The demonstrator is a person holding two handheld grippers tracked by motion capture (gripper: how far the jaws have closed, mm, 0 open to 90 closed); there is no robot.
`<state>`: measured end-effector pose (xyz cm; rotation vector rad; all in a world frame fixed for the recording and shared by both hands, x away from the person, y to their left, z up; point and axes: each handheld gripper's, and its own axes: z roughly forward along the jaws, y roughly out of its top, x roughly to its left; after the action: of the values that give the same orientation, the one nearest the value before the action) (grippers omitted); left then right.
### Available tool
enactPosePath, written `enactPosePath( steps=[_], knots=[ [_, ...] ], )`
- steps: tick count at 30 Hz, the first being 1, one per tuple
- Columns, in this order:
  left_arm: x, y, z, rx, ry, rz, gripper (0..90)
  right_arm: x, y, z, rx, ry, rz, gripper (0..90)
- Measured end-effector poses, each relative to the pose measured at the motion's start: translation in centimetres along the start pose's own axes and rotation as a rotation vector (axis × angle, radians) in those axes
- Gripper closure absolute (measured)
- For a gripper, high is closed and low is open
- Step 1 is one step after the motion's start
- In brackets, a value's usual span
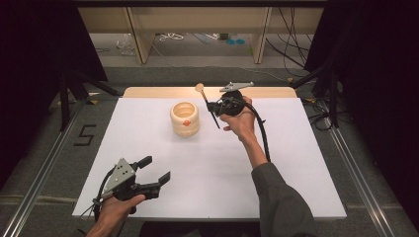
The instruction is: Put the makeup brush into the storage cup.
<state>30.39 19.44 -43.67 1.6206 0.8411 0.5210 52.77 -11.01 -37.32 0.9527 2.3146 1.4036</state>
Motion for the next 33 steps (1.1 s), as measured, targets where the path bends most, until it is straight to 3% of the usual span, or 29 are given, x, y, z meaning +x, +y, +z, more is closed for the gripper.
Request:
enactPosePath(
  steps=[5,7,8,13,17,18,21,26,33],
  knots=[
    [-0.1,0.0,0.0,0.005,-0.012,-0.017,16.0,0.2,0.7,0.3,-0.030,0.008,-0.005,83.2],
    [-0.3,-0.1,0.0,0.003,-0.010,-0.046,16.0,0.2,0.8,0.4,-0.037,0.006,-0.009,83.2],
    [-0.2,-0.1,0.0,0.001,-0.007,-0.030,15.9,0.2,0.9,0.5,-0.042,0.003,-0.009,83.2],
    [-0.1,-0.1,0.0,-0.002,-0.001,-0.025,16.0,0.3,1.4,1.0,-0.067,0.008,-0.006,83.2],
    [0.1,0.0,-0.1,0.000,-0.004,0.017,16.0,0.4,1.8,1.4,-0.077,0.008,-0.008,83.2],
    [0.0,0.0,-0.1,0.000,0.001,-0.007,16.0,0.4,1.9,1.6,-0.082,0.001,-0.013,83.2],
    [0.1,0.0,-0.1,0.000,-0.002,0.005,16.0,0.3,2.1,1.9,-0.092,0.004,-0.008,83.2],
    [-0.1,-0.1,-0.1,-0.001,0.001,-0.022,16.0,0.1,2.2,2.4,-0.114,0.008,0.010,83.2],
    [0.1,0.0,-0.1,0.001,0.001,-0.003,16.0,0.2,2.7,3.2,-0.136,0.001,0.006,83.2]
  ],
)
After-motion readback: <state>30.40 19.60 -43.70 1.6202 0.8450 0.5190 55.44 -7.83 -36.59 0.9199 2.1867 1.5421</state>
